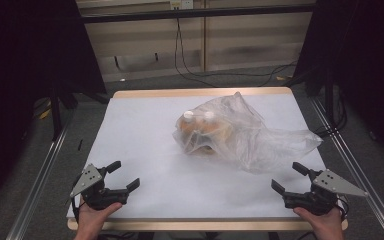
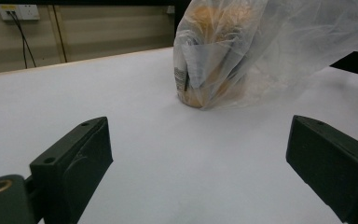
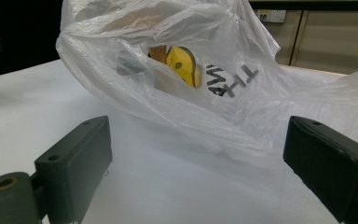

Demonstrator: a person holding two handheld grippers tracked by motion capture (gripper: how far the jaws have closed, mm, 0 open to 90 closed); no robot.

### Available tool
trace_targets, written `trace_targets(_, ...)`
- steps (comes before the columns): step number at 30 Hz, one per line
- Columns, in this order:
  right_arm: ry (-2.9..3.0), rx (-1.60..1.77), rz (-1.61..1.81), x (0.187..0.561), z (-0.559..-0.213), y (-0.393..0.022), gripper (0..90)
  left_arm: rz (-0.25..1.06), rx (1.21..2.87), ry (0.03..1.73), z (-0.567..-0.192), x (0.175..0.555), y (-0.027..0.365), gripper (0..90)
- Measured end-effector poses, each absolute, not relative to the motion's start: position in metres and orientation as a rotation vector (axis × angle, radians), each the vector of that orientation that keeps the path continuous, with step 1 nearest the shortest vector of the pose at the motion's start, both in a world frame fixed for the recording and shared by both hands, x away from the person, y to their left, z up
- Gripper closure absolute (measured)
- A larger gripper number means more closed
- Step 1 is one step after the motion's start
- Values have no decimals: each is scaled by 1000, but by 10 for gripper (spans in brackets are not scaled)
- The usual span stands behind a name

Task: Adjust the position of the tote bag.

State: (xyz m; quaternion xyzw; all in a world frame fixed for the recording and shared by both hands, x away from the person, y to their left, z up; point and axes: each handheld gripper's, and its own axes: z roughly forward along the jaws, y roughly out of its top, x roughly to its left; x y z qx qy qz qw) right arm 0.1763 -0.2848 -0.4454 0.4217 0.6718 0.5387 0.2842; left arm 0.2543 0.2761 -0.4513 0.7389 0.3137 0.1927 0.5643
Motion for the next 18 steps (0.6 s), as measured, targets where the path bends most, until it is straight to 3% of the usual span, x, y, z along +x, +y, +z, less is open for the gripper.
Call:
trace_targets(7,1808,1122,1462,179,-445,-289,172,432,1745,717,-451,255,271,94)
trace_targets(18,1828,1077,1505,181,-442,-290,371,371,1782,649,-446,253,257,238)
